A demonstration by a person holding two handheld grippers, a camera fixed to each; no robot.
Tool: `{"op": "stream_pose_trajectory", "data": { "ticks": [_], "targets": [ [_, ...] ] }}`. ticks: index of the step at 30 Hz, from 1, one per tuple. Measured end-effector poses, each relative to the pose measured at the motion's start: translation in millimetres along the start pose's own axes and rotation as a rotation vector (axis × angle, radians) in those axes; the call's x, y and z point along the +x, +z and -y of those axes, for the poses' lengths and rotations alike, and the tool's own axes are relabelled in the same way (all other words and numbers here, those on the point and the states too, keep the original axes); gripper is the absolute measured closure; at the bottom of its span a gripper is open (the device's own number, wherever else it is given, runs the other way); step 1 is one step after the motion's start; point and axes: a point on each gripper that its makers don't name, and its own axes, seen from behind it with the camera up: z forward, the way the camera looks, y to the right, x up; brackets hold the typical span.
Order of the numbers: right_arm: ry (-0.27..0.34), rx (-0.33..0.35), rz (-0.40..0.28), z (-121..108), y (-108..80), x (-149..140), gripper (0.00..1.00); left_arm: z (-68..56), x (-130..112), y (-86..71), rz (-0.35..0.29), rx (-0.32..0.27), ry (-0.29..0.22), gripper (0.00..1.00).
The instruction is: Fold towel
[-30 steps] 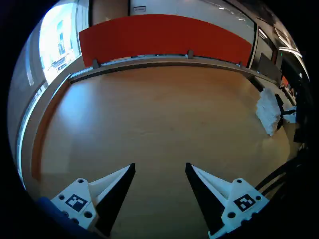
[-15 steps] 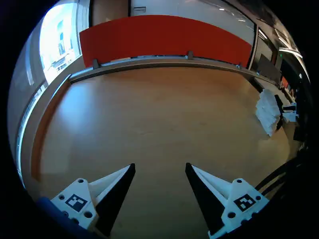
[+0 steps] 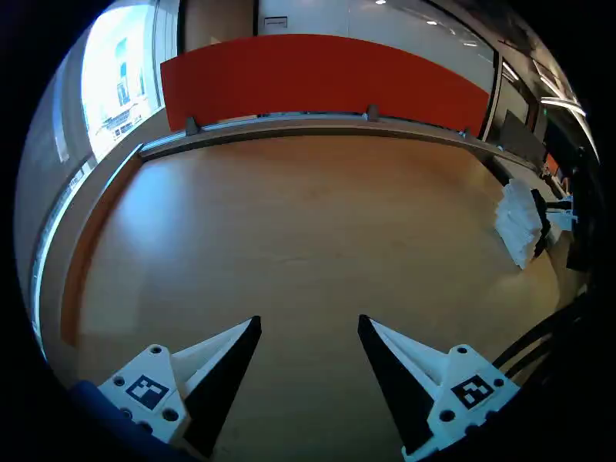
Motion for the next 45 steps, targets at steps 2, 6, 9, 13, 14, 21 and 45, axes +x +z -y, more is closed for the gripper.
{"op": "stream_pose_trajectory", "data": {
  "ticks": [2,6,9,13,14,21,45],
  "targets": [
    [0.017,-0.004,-0.026,1.4,-1.5,9.2,0.0,1.0,1.2,-0.8,-0.006,0.002,-0.004,0.06],
    [0.062,-0.018,-0.106,2.6,-7.9,31.9,0.0,2.4,3.2,-2.0,-0.014,0.003,-0.011,0.07],
    [0.1,-0.034,-0.182,2.0,-15.2,52.2,0.0,4.2,4.2,-3.4,-0.02,0.006,-0.013,0.06],
    [0.157,-0.06,-0.305,0.3,-28.6,82.5,0.0,5.7,5.8,-5.5,-0.029,0.009,-0.016,0.06],
    [0.17,-0.066,-0.334,-0.1,-32.1,89.6,0.0,6.0,6.4,-6.0,-0.032,0.01,-0.017,0.06],
    [0.236,-0.111,-0.486,-2.8,-50.4,124.0,0.0,8.3,15.1,-8.8,-0.058,0.014,-0.021,0.07],
    [0.254,-0.127,-0.574,12.3,-66.0,148.8,0.0,33.5,137.1,-55.8,-0.518,0.095,-0.07,0.07]
  ]
}}
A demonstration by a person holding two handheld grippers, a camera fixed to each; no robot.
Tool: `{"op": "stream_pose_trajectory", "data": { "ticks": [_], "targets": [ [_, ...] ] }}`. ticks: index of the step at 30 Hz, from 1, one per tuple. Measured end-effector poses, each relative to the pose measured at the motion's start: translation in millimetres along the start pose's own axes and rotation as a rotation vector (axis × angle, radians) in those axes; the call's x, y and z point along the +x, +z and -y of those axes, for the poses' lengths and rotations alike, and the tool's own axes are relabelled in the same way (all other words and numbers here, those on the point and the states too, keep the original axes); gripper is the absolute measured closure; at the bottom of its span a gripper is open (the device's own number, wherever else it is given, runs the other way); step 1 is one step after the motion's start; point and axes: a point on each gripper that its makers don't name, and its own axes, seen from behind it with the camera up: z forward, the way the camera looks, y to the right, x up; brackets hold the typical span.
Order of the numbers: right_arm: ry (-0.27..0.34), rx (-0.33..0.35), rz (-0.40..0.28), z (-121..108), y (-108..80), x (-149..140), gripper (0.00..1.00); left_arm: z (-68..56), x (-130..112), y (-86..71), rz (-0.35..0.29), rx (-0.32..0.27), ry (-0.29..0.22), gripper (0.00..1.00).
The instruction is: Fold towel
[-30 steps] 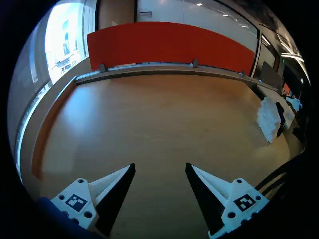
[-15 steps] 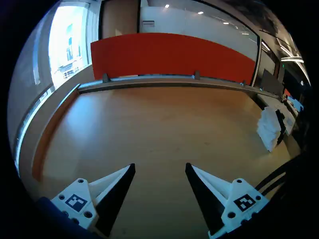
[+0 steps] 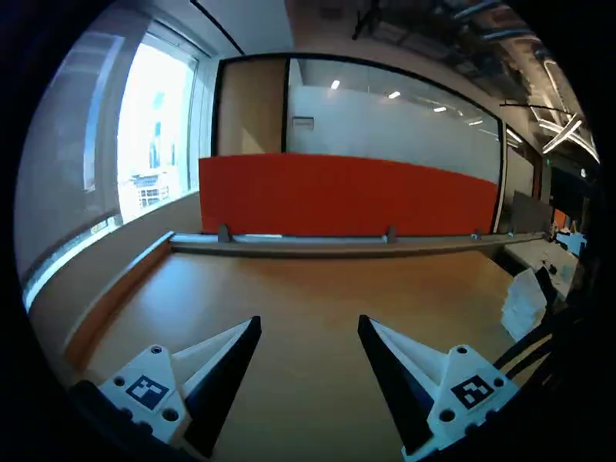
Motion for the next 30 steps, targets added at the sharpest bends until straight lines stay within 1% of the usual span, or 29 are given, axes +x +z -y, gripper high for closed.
{"op": "stream_pose_trajectory", "data": {
  "ticks": [3,8,15,20,30],
  "targets": [
    [-0.005,0.003,-0.008,4.5,-0.5,3.7,0.0,6.0,15.1,-0.3,-0.05,0.022,-0.01,0.07],
    [-0.017,0.009,-0.02,17.4,-2.1,10.4,0.0,13.4,24.4,1.0,-0.077,0.034,-0.027,0.07],
    [-0.039,0.018,-0.031,41.6,-2.2,14.7,0.0,19.1,29.0,-1.2,-0.091,0.031,0.005,0.07],
    [-0.051,0.032,-0.053,67.6,-1.7,22.4,0.0,23.6,32.6,-2.4,-0.104,0.031,0.0,0.07],
    [-0.079,0.081,-0.086,130.3,-2.6,37.6,0.0,33.0,40.0,-5.4,-0.128,0.033,-0.015,0.07]
  ]
}}
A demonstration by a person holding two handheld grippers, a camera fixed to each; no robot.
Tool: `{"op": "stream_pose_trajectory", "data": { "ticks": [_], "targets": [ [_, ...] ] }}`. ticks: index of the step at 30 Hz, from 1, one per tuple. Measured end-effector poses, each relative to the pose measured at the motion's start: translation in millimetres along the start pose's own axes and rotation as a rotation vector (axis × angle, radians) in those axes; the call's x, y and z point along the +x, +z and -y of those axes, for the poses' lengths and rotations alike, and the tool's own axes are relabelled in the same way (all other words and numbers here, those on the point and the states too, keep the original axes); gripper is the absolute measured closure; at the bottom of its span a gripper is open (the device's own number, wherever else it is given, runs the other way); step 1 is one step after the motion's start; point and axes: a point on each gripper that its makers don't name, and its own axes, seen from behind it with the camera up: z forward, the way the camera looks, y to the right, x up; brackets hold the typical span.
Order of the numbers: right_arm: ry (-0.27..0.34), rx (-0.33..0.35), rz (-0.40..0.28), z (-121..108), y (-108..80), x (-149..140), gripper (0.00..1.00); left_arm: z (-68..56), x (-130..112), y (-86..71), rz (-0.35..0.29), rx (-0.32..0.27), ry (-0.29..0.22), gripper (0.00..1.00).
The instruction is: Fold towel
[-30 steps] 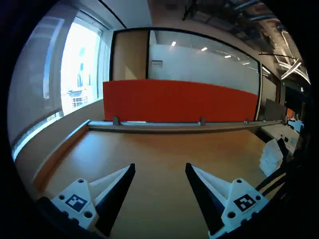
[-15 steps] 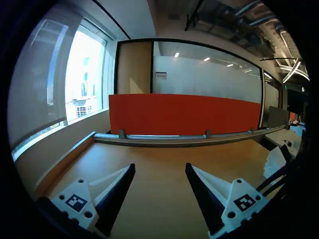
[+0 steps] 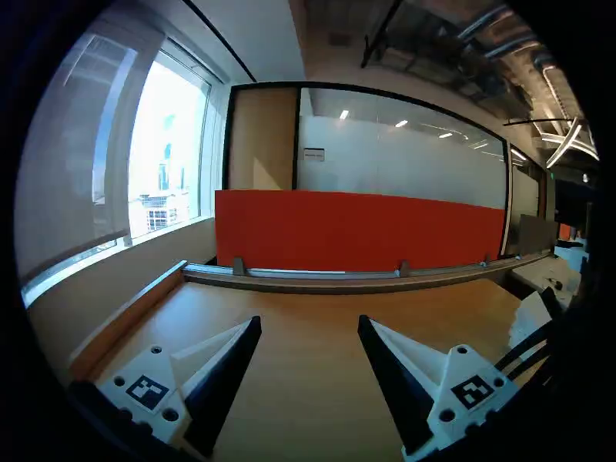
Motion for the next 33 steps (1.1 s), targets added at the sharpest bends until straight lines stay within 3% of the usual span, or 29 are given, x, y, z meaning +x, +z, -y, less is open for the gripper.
{"op": "stream_pose_trajectory", "data": {
  "ticks": [11,23,33],
  "targets": [
    [0.014,0.028,-0.011,47.5,3.7,6.6,0.0,9.7,3.6,-1.6,-0.011,-0.004,-0.015,0.07],
    [0.057,0.028,-0.02,66.2,3.2,11.3,0.0,12.0,-2.3,-2.4,-0.022,0.0,-0.025,0.07],
    [0.08,0.028,-0.021,66.9,1.4,10.4,0.0,7.4,-12.9,0.3,-0.026,-0.006,-0.024,0.07]
  ]
}}
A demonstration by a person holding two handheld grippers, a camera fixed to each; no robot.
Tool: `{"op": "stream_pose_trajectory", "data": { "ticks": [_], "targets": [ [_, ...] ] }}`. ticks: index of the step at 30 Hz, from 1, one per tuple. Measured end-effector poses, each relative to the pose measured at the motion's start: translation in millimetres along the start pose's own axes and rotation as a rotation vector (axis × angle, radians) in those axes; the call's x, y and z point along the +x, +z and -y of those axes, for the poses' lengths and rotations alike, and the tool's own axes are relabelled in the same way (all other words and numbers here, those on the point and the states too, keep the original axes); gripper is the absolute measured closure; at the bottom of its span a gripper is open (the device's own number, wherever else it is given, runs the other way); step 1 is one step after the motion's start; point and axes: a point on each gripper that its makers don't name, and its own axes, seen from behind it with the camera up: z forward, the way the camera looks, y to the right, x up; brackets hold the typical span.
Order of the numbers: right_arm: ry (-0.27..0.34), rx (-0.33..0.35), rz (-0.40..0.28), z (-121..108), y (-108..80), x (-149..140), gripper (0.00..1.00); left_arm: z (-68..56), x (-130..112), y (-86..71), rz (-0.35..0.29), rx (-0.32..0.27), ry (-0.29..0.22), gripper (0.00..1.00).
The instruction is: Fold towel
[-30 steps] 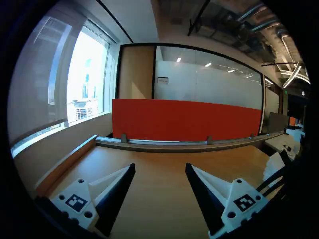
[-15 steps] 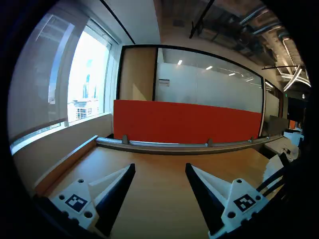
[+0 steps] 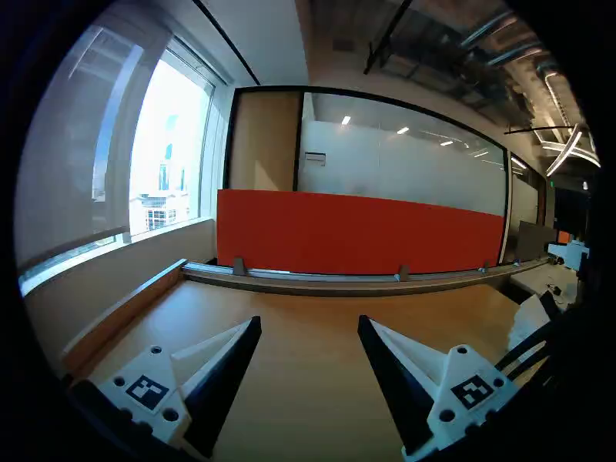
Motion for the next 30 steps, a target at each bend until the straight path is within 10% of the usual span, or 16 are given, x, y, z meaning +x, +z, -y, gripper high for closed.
{"op": "stream_pose_trajectory", "data": {
  "ticks": [30],
  "targets": [
    [-0.001,0.052,0.004,13.2,6.8,-24.9,0.0,-9.5,-51.2,21.5,-0.047,-0.018,0.062,0.07]
  ]
}}
